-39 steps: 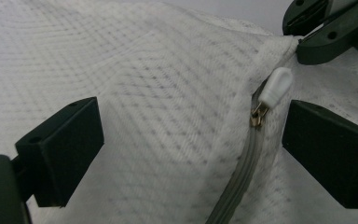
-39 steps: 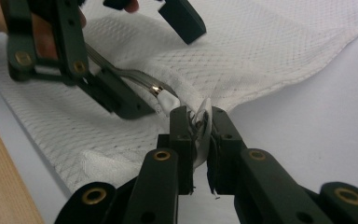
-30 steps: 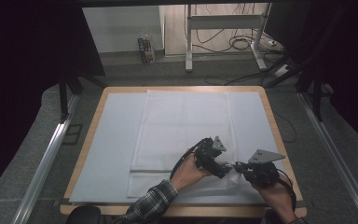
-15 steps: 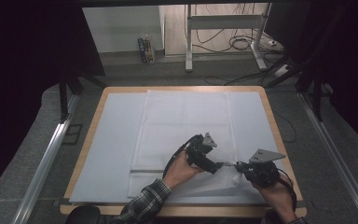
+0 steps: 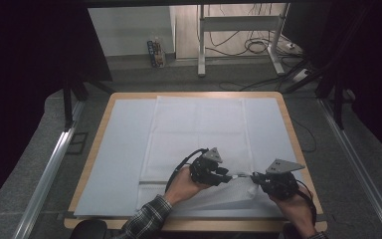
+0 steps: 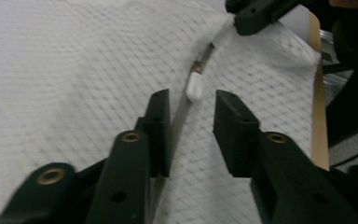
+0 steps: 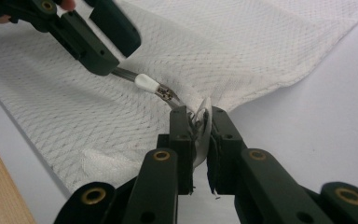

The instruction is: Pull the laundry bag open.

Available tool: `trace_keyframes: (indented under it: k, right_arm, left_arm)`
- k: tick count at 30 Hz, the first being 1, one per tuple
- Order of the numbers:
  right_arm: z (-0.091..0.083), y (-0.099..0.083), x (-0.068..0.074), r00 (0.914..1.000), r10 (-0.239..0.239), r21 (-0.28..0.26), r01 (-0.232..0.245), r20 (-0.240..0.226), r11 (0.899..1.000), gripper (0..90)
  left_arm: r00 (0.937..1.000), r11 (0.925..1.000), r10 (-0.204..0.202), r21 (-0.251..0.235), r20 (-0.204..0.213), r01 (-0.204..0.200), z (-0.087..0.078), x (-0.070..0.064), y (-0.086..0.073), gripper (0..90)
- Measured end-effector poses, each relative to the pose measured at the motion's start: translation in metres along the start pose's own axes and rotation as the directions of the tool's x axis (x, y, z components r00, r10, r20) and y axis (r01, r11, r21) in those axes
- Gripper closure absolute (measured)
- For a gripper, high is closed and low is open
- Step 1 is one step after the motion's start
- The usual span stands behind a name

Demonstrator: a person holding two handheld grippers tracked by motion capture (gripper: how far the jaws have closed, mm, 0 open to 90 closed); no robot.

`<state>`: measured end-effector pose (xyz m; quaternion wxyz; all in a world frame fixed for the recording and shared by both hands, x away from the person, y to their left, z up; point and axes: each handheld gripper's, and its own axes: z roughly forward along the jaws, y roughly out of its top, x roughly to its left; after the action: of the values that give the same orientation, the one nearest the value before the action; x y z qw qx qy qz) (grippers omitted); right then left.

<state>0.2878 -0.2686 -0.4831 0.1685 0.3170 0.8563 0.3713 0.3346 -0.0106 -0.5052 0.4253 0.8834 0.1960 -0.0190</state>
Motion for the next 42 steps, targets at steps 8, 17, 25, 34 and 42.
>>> trace_keyframes:
  k: [8,17,25,34,42]
  right_arm:
    - [0.000,0.000,0.000,1.0000,-0.003,-0.001,0.003,-0.001,1.000,81.0]
    - [-0.001,0.000,0.000,1.0000,-0.005,-0.004,0.005,0.000,1.000,80.9]
    - [-0.003,0.001,0.000,1.0000,-0.003,-0.018,0.004,0.006,1.000,81.1]
    - [-0.003,0.000,-0.003,0.9998,0.013,0.001,-0.013,0.018,1.000,81.4]
    - [0.001,-0.001,-0.003,0.9998,0.016,0.030,-0.017,0.015,0.999,77.0]
  left_arm:
    - [0.9987,0.9993,-0.028,0.026,0.044,0.027,0.015,0.003,0.001,75.6]
    - [0.9975,0.9991,-0.034,0.027,0.063,0.032,0.029,-0.003,0.009,70.8]
    - [0.9996,0.9983,-0.003,0.058,-0.029,0.005,0.037,-0.010,0.013,82.4]
    - [0.9996,0.9991,-0.027,0.033,-0.007,0.027,0.025,-0.008,0.015,87.0]
    - [0.9988,0.9993,-0.032,0.023,0.038,0.031,0.020,-0.005,0.013,87.3]
